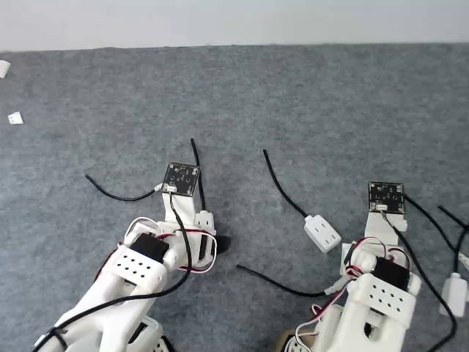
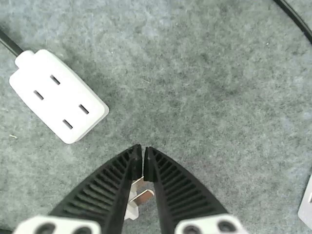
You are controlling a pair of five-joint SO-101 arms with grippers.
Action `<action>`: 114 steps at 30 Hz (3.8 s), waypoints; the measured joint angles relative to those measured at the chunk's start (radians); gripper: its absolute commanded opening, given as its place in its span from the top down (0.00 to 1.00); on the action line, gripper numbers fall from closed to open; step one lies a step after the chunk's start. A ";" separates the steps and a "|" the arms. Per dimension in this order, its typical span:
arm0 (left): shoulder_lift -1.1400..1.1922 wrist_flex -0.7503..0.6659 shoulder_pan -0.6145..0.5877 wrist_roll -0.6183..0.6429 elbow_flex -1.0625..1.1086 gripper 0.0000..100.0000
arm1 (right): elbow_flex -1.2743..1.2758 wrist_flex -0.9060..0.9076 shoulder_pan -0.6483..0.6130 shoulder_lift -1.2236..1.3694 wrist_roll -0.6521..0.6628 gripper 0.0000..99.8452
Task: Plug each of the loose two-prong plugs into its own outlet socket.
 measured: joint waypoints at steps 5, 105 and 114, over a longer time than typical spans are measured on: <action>-0.006 0.000 -0.026 0.000 0.006 0.70 | 0.000 0.000 0.000 0.000 0.000 0.99; -0.609 -0.057 -1.138 -0.005 0.192 0.70 | -2.648 0.390 -1.209 2.311 0.575 0.86; -0.609 -0.057 -1.117 -0.005 0.204 0.70 | -2.688 0.370 -1.206 2.348 0.582 0.98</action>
